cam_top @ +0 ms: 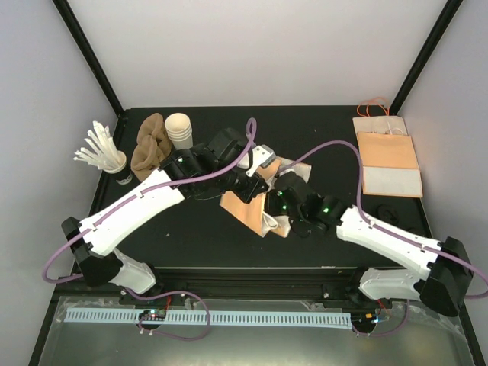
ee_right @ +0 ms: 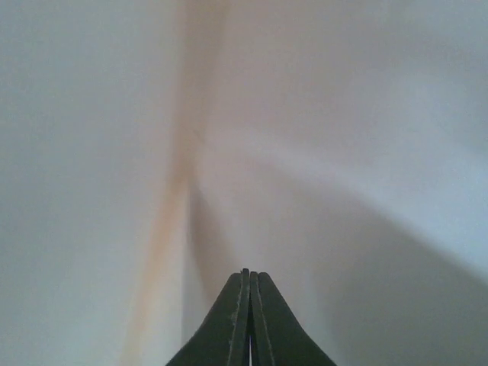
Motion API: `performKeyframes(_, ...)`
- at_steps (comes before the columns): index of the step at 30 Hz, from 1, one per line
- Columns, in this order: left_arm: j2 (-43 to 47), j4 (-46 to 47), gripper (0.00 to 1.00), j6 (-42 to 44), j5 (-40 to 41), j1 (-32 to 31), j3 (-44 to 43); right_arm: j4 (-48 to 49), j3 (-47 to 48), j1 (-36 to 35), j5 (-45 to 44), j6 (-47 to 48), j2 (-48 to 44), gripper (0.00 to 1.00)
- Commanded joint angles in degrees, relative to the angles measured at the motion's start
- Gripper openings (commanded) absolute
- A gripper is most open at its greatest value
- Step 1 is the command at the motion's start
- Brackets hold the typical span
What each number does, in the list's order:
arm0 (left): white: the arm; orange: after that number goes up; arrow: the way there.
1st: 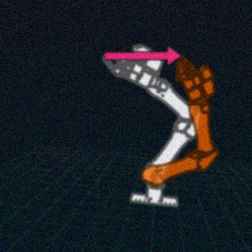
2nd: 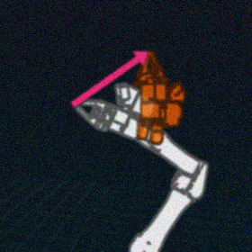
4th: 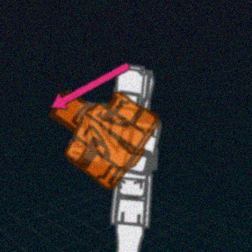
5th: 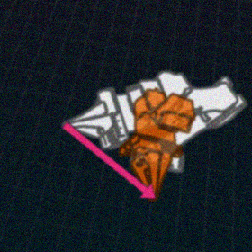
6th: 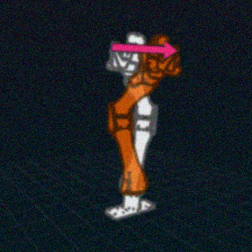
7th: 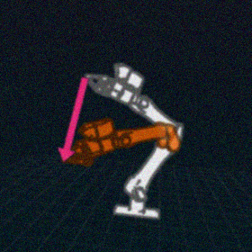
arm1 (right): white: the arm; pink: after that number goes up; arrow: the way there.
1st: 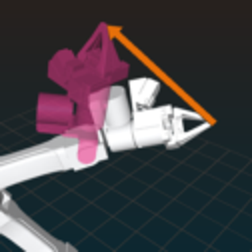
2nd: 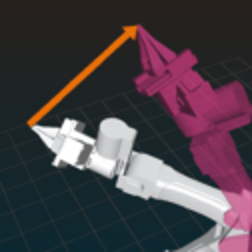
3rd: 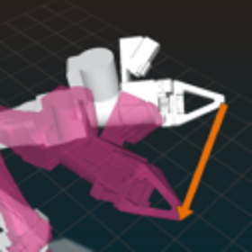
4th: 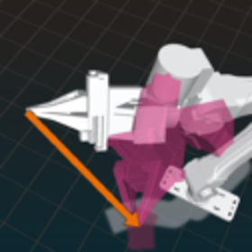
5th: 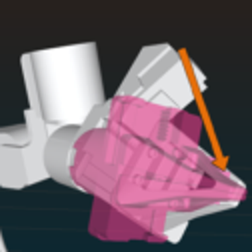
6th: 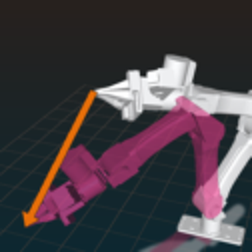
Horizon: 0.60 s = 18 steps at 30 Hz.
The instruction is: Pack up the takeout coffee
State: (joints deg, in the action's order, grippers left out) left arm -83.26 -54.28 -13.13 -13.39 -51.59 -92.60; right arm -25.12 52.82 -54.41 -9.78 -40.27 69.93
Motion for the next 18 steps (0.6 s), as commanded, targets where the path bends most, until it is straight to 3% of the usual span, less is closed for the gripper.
performKeyframes(1,0.5,-1.7,0.02,-0.7,-3.8,-0.6,0.8,5.0,-1.2,3.8,4.5,-6.3,-5.0,0.03)
performKeyframes(5,1.0,-0.3,0.02,-1.8,-6.9,-0.6,0.6,11.6,-4.4,4.0,5.8,-9.3,-8.3,0.02)
performKeyframes(9,1.8,2.6,0.02,-3.3,-11.6,-0.5,1.1,16.5,-6.0,4.0,6.1,-5.6,-8.1,0.01)
performKeyframes(18,8.5,15.6,0.02,-10.2,-15.9,4.6,11.5,17.0,-13.1,3.9,3.3,-0.3,-6.8,0.01)
